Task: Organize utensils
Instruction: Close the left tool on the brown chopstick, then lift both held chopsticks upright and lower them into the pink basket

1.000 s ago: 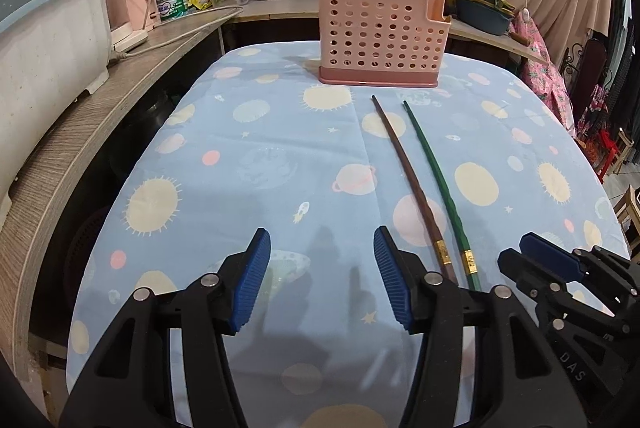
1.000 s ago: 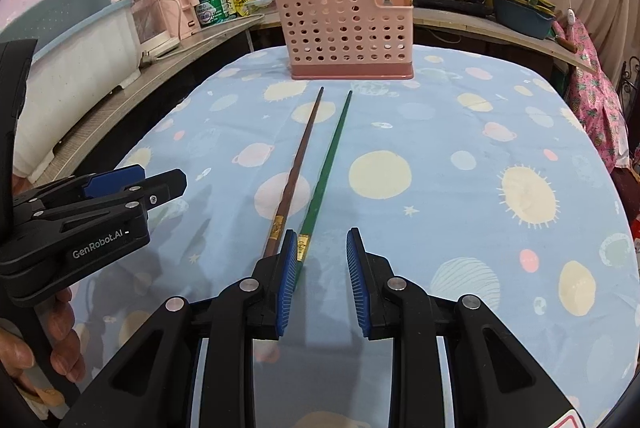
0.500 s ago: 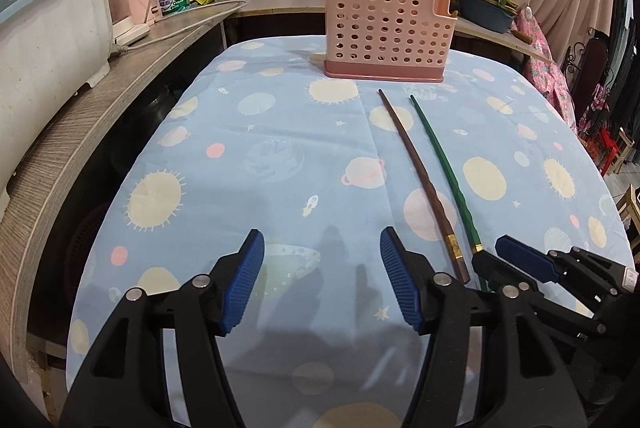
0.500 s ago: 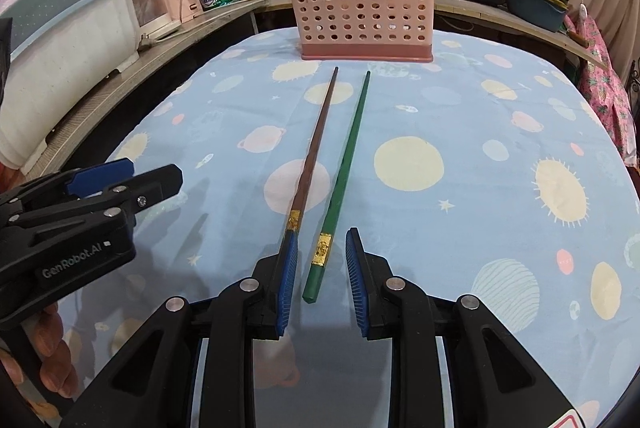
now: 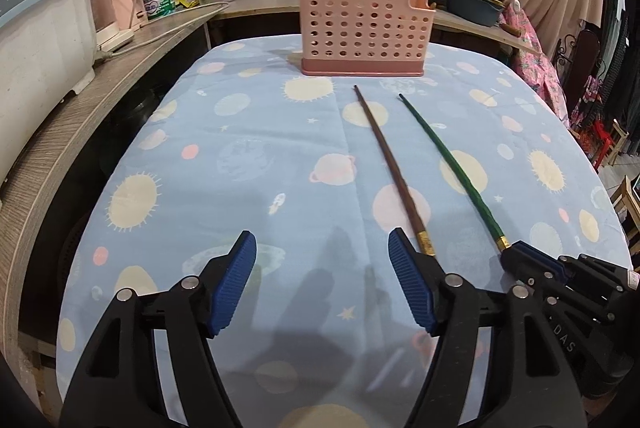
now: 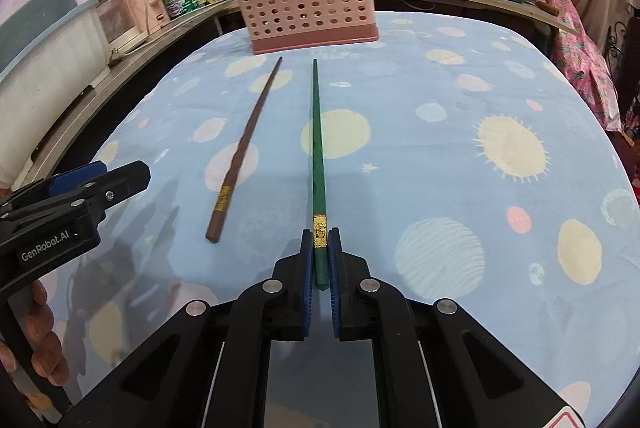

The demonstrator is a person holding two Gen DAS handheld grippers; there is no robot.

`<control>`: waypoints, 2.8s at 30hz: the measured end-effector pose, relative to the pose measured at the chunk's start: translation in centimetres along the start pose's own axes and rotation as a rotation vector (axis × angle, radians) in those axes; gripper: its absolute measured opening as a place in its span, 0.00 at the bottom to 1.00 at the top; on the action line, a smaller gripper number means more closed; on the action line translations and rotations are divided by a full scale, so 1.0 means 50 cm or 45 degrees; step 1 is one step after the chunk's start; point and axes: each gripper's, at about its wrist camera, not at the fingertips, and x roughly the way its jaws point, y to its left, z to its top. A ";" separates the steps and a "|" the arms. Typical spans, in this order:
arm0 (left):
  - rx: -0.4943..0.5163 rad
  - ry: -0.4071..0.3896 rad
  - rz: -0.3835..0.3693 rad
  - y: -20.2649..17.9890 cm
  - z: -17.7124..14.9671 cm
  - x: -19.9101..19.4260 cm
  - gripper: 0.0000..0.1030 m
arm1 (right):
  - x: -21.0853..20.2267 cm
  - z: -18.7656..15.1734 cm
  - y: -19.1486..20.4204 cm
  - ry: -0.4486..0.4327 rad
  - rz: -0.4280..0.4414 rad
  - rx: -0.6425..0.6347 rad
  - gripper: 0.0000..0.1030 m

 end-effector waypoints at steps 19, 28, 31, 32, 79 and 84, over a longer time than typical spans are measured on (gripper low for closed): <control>0.078 0.067 -0.045 -0.097 -0.001 0.059 0.64 | -0.021 -0.018 -0.047 -0.004 0.001 0.058 0.07; 0.041 0.106 -0.041 -0.094 -0.008 0.086 0.62 | -0.022 -0.022 -0.049 -0.002 0.010 0.059 0.07; 0.051 0.094 -0.037 -0.095 -0.010 0.084 0.53 | -0.022 -0.023 -0.049 -0.001 0.013 0.056 0.07; 0.053 0.091 -0.045 -0.095 -0.010 0.082 0.47 | -0.022 -0.022 -0.050 -0.001 0.014 0.056 0.07; 0.006 -0.225 -0.091 -0.015 0.125 -0.189 0.07 | -0.242 0.153 0.023 -0.371 0.067 -0.038 0.07; -0.005 -0.292 -0.117 -0.011 0.172 -0.210 0.07 | -0.257 0.191 0.030 -0.410 0.114 -0.026 0.07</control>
